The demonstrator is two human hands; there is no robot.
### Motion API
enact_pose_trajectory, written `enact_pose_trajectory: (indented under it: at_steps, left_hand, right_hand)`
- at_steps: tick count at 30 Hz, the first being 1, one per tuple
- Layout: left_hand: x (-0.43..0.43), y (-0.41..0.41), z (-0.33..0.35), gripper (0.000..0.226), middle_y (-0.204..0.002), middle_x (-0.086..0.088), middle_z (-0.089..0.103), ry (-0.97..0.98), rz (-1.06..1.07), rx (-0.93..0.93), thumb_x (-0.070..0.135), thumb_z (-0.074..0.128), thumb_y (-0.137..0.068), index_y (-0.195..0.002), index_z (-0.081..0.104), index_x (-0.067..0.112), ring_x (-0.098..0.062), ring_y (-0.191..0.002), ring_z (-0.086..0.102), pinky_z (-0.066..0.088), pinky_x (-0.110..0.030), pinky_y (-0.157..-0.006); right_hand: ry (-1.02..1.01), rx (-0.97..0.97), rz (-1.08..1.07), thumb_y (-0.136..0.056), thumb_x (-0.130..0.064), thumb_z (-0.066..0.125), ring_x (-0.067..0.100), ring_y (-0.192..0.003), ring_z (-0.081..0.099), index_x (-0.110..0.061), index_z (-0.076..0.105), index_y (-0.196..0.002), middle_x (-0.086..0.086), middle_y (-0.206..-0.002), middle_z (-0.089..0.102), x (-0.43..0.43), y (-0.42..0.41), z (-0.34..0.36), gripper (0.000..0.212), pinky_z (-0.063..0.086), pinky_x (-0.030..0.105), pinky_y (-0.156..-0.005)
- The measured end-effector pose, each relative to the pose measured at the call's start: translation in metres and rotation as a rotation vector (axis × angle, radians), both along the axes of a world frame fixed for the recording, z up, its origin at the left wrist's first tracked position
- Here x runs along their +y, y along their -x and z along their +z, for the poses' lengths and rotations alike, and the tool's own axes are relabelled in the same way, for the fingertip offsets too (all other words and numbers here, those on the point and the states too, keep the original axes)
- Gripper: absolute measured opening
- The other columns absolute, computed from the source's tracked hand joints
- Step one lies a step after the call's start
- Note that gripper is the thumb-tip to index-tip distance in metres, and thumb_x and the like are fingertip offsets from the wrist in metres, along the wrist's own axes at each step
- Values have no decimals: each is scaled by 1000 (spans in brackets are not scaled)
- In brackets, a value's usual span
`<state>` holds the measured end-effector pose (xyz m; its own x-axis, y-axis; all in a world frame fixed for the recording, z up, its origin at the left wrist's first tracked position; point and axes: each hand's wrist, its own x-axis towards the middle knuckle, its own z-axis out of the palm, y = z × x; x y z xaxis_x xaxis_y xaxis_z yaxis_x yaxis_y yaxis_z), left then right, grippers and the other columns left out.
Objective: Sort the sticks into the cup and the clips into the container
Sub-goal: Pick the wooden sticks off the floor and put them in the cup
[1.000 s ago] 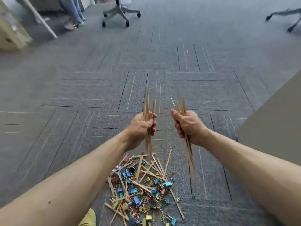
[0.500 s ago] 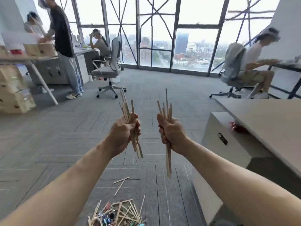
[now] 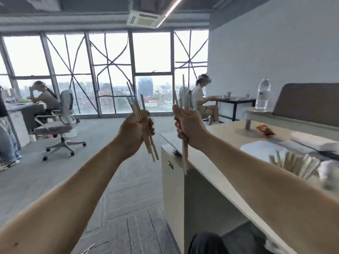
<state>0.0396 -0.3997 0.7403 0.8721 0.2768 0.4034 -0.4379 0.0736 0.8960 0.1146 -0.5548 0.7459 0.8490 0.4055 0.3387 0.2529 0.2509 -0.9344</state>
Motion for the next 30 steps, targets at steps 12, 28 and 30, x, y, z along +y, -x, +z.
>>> enact_pose_trajectory:
  at_steps: [12,28,30]
  left_hand:
    - [-189,-42,27,25,-70,-8,51,-62,-265,-46,-10,35,-98,-94,52,8,-20,-64,51,48,-33,-61]
    - [-325,-86,-23,29,-67,-5,51,-24,-228,-43,-14,30,-94,-93,48,8,-19,-60,50,45,-40,-70]
    - [-338,-90,-31,28,-68,-6,51,-43,-204,-46,-12,31,-96,-92,48,10,-19,-59,50,45,-40,-68]
  right_hand:
    - [-61,-145,-422,-98,-37,57,15,-39,32,-17,49,-61,1,-51,40,-221,-1,42,43,28,24,-41]
    - [-59,-237,-748,-101,-37,53,16,-39,36,-16,49,-61,-2,-48,42,-312,-32,-27,45,30,30,-44]
    - [-67,-227,-776,-101,-37,53,16,-39,38,-16,49,-60,-2,-48,43,-316,-36,-36,46,32,30,-45]
